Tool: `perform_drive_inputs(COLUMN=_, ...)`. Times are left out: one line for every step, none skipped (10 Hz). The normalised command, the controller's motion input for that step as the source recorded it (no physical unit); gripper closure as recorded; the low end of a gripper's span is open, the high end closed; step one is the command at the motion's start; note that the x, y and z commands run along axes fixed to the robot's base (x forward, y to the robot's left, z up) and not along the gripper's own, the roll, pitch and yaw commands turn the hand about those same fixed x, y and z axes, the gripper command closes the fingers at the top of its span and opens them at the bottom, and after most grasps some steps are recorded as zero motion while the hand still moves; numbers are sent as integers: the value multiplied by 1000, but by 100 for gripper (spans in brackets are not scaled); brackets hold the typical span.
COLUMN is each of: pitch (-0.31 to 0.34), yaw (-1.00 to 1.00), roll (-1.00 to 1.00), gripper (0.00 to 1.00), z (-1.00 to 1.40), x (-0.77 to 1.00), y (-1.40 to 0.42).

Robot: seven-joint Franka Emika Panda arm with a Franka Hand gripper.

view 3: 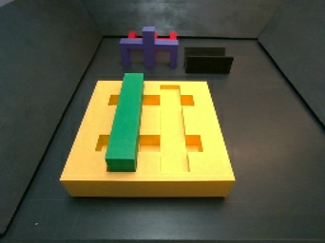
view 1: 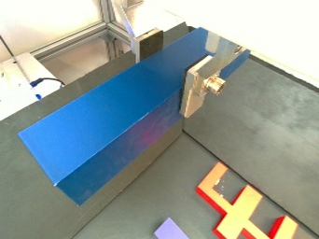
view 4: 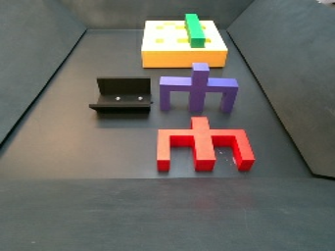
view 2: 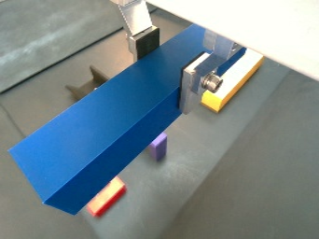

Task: Pick up the blue object. Move up. Move to above the board. Insert the blue object.
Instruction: Move to above the board.

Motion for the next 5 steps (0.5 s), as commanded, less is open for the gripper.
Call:
perform_drive_inputs(pitch=351, yaw=-72, roll=37, gripper=100, z=167, x=710, y=-1400)
perform_drive_inputs(pitch=370, yaw=-3, roll=48, gripper=100, z=171, x=747, y=-1400)
perform_drive_inputs(pitch=336, yaw=1, roll=-16, gripper=100, z=174, x=766, y=-1400)
perform_drive_inputs(pitch=253, yaw=5, roll=-11, gripper=100, z=174, x=776, y=-1400)
perform_drive_inputs(pitch=170, yaw=13, roll=16, gripper=100, z=181, x=767, y=-1400)
